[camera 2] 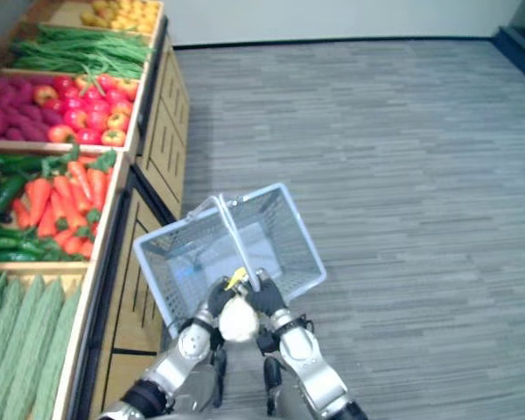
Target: Pick vegetable in the basket
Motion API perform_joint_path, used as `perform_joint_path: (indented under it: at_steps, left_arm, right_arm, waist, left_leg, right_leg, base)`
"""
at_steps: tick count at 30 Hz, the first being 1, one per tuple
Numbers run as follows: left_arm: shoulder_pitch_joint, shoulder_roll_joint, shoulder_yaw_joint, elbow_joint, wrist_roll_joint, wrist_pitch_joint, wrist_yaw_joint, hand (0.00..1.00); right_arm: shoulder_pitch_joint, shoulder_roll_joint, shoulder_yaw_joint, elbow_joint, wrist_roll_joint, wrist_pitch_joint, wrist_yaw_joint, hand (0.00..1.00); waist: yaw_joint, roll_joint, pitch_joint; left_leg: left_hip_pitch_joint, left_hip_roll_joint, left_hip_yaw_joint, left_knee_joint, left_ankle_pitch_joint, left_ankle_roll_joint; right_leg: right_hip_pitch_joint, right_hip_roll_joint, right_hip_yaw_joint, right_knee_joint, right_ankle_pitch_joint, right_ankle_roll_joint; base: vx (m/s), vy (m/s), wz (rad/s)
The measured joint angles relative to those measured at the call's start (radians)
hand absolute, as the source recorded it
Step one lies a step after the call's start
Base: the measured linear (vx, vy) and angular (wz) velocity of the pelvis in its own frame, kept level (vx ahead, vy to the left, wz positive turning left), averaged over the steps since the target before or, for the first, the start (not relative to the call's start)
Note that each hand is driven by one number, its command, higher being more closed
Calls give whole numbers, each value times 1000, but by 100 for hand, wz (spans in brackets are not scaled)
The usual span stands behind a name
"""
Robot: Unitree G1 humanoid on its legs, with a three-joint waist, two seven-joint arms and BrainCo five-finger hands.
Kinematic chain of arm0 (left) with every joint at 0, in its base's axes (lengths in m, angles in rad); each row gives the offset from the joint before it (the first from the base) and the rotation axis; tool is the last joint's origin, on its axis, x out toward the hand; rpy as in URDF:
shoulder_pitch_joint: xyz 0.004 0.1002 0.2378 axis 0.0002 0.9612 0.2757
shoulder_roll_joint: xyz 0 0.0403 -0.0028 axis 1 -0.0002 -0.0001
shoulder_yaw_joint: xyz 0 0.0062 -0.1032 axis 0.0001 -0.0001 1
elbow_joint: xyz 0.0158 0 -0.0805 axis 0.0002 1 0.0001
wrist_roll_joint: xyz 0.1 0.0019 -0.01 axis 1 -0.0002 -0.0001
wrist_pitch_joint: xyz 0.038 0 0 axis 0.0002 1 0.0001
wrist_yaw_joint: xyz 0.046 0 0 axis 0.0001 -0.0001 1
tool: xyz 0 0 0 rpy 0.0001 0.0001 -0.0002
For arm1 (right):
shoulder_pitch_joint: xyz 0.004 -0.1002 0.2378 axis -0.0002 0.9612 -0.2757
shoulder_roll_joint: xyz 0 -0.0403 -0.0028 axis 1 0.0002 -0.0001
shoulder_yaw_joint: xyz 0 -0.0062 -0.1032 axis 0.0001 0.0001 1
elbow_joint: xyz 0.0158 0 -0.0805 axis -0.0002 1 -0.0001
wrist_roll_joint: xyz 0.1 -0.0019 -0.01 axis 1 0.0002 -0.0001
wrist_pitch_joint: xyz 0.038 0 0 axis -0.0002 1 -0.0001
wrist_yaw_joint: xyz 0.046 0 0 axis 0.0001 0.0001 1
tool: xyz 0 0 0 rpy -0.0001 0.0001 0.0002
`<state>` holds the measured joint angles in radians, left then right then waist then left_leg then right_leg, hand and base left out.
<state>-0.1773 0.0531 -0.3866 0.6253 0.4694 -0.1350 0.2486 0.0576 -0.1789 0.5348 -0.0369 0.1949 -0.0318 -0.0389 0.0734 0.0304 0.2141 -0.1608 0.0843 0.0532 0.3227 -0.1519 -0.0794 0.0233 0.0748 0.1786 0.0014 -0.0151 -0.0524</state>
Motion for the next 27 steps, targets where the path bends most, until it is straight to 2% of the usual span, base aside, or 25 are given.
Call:
perform_joint_path:
  at_steps: [1,2,4,5,6,7,8,9,10,11,12,13,14,15,16,17,18,19,20,21,22,24,26,27]
  left_arm:
    - [-9,4,5,0,15,2,0,0]
    - [-14,10,7,-5,24,2,1,0]
    - [-25,16,2,-8,31,1,1,0]
    - [-32,25,-12,-14,31,2,0,0]
    - [-36,34,-24,-16,31,1,1,0]
    - [-36,50,-45,-15,31,5,0,0]
    - [-36,54,-50,-15,31,9,0,0]
    - [-34,58,-65,-16,31,16,1,0]
    - [-29,62,-65,-23,31,20,4,0]
    - [-29,67,-64,-31,32,22,6,0]
    - [-29,76,-62,-72,31,23,19,0]
    - [-29,77,-53,-118,30,23,31,0]
    - [-30,77,-47,-136,29,22,38,0]
    - [-30,73,-36,-155,28,21,42,0]
    - [-32,71,-28,-161,25,21,42,0]
    - [-38,71,-14,-162,22,21,42,0]
    - [-40,71,-10,-162,22,20,42,0]
    - [-39,76,-1,-159,22,20,42,0]
    - [-37,73,7,-149,22,20,42,0]
    - [-34,52,16,-126,22,23,41,0]
    - [-25,35,16,-113,25,20,40,0]
    - [-1,33,36,-121,31,10,40,0]
    - [32,41,114,-144,31,10,39,0]
    - [53,55,166,-167,29,15,36,0]
  right_arm:
    - [1,-3,0,-12,44,-1,6,100]
    - [14,-21,-1,-31,107,-11,11,100]
    - [51,-56,-2,-47,191,-50,43,100]
    - [71,-69,-12,-46,243,-64,70,100]
    - [78,-69,-18,-39,267,-66,78,100]
    - [92,-68,-21,-13,294,-65,89,100]
    - [106,-65,-27,-2,296,-63,97,100]
    - [135,-65,-47,35,299,-62,114,100]
    - [153,-65,-57,85,297,-60,121,100]
    - [153,-64,-64,110,295,-55,124,100]
    - [153,-61,-89,147,294,-41,123,100]
    - [153,-55,-121,182,295,-34,117,100]
    - [153,-53,-136,199,295,-31,113,100]
    - [155,-53,-160,230,306,-25,107,100]
    - [158,-50,-179,242,315,-19,100,100]
    - [168,-35,-210,256,325,-18,93,100]
    - [176,-27,-223,257,337,-18,89,100]
    - [196,-7,-240,258,362,-15,74,100]
    - [195,0,-248,268,373,-13,72,100]
    - [181,-5,-266,287,373,-10,71,100]
    - [171,-1,-302,312,372,-4,70,100]
    - [178,0,-315,317,372,-3,70,100]
    - [159,1,-326,354,370,-7,72,100]
    - [154,0,-334,389,370,-7,72,100]
  waist:
    - [-1,-3,-2]
    - [0,-10,-6]
    - [-3,-14,-12]
    - [-6,-23,-22]
    - [-7,-34,-22]
    - [-15,-63,-23]
    - [-19,-75,-21]
    - [-34,-89,-23]
    - [-61,-93,-26]
    - [-70,-95,-26]
    - [-80,-94,-27]
    - [-83,-87,-26]
    - [-82,-68,-17]
    - [-83,-52,-22]
    - [-82,-44,-26]
    - [-83,-41,-31]
    - [-83,-43,-32]
    - [-82,-53,-36]
    - [-80,-37,-34]
    - [-76,16,-35]
    - [-73,33,-37]
    - [-72,26,-52]
    - [-68,15,-52]
    - [-61,2,-49]
  left_leg:
    - [4,-3,27,12,1,4]
    - [29,-12,59,1,1,11]
    - [111,-27,99,-91,-9,39]
    - [151,-31,111,-145,-25,68]
    - [171,-36,120,-161,-30,79]
    - [215,-52,129,-180,-37,85]
    - [239,-60,128,-185,-43,88]
    - [284,-68,114,-186,-62,102]
    - [312,-70,92,-185,-73,111]
    - [321,-69,79,-186,-73,111]
    - [323,-60,51,-186,-73,111]
    - [321,-39,17,-187,-78,103]
    - [321,-24,0,-187,-81,98]
    - [311,6,-37,-187,-89,85]
    - [302,22,-57,-185,-95,75]
    - [280,32,-95,-173,-107,54]
    - [278,38,-111,-170,-117,38]
    - [282,47,-147,-159,-152,-21]
    - [285,71,-156,-157,-162,-40]
    - [277,112,-164,-151,-152,-56]
    - [287,138,-159,-150,-74,-78]
    - [287,160,-177,-138,-8,-100]
    - [220,185,-199,-24,70,-84]
    - [136,202,-141,111,171,-57]
  right_leg:
    - [11,-11,0,-2,-3,4]
    - [17,-22,3,23,-22,26]
    - [-26,-22,3,182,-105,84]
    - [-96,-14,0,343,-169,174]
    - [-133,-13,0,436,-189,206]
    - [-197,-23,-23,614,-194,230]
    - [-221,-37,-52,698,-184,245]
    - [-273,-75,-124,868,-127,280]
    - [-328,-124,-196,987,-146,219]
    - [-346,-152,-225,1010,-167,185]
    - [-382,-199,-262,996,-190,152]
    - [-401,-227,-281,911,-205,129]
    - [-402,-231,-278,839,-208,131]
    - [-395,-235,-261,654,-199,140]
    - [-392,-239,-228,507,-167,154]
    - [-379,-262,-158,307,-98,166]
    - [-366,-274,-117,219,-55,177]
    - [-316,-312,-30,72,39,221]
    - [-308,-296,-36,88,117,283]
    - [-309,-254,-69,133,73,247]
    - [-319,-241,-115,261,-6,222]
    - [-310,-239,-161,352,-88,196]
    - [-255,-234,-244,363,-138,163]
    - [-183,-236,-302,309,-147,146]
  base:
    - [279,187,-17]
    - [269,135,-11]
    - [302,125,-20]
    - [220,80,-20]
    - [195,50,-22]
    - [167,24,-11]
    - [213,7,9]
    - [303,-41,43]
    - [310,-56,53]
    - [274,-71,61]
    - [221,-91,61]
    - [283,-163,62]
    - [347,-250,71]
    - [359,-316,64]
    - [304,-301,91]
    - [339,-370,80]
    - [382,-453,117]
    - [401,-497,93]
    - [364,-511,89]
    - [295,-427,72]
    - [308,-482,78]
    - [251,-381,87]
    - [286,-440,110]
    - [211,-367,115]
